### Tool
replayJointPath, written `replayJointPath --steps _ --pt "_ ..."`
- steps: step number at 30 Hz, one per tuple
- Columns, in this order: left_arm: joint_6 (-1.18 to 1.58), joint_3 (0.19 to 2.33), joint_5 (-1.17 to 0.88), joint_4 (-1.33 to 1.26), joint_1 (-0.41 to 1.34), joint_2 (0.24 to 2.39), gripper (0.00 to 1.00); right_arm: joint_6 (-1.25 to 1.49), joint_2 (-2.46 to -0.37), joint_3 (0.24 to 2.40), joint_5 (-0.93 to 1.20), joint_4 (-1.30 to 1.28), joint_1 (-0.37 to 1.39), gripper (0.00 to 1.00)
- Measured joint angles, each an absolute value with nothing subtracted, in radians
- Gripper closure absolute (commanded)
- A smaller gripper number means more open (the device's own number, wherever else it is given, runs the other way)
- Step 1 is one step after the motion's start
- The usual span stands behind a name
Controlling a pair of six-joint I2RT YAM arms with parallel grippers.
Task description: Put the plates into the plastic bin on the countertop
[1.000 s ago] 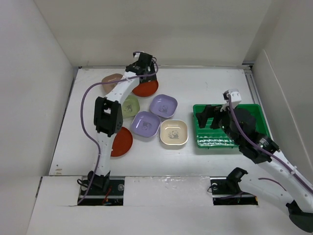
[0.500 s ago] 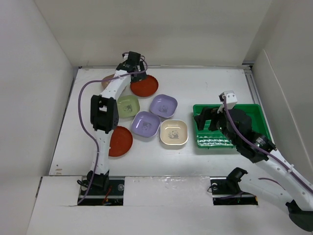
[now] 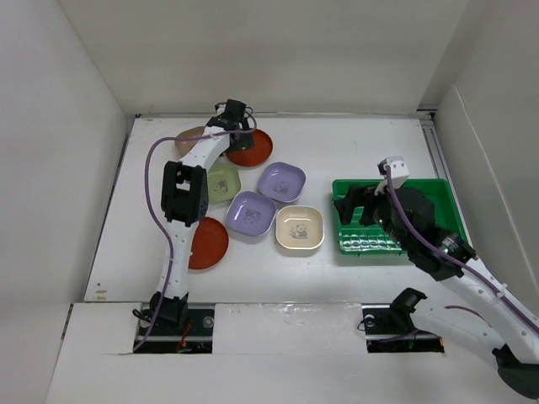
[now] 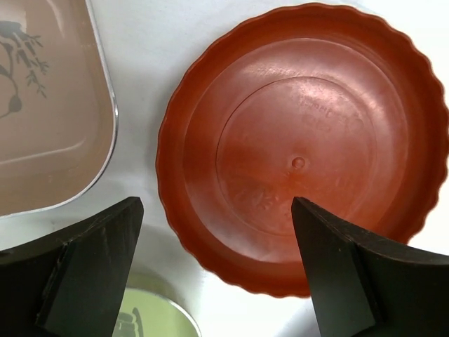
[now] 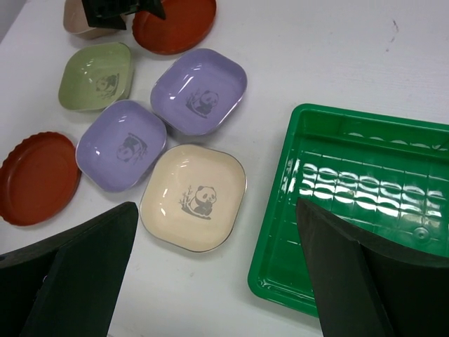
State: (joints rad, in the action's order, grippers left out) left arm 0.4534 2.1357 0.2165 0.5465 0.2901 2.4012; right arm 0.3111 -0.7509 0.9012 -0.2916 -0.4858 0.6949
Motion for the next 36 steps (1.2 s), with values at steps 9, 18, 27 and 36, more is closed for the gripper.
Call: replayJointPath --steps 9,18,27,36 --pt "0.455 2.140 0.204 0.522 0.291 2.455 0.46 0.314 -0.736 0.902 -0.287 -0.488 0.695 0.00" --pt "0.458 2.196 0.150 0.501 0.290 2.494 1.00 0.319 -0.725 0.902 -0.288 -0.497 0.695 0.00" --pt "0.458 2.209 0.033 0.428 0.290 2.481 1.00 0.319 -0.740 0.900 -0.297 -0.496 0.695 0.00" --pt "0.454 2.021 0.036 0.368 0.328 2.119 1.00 0.310 -0.754 0.862 -0.313 -0.392 0.695 0.00"
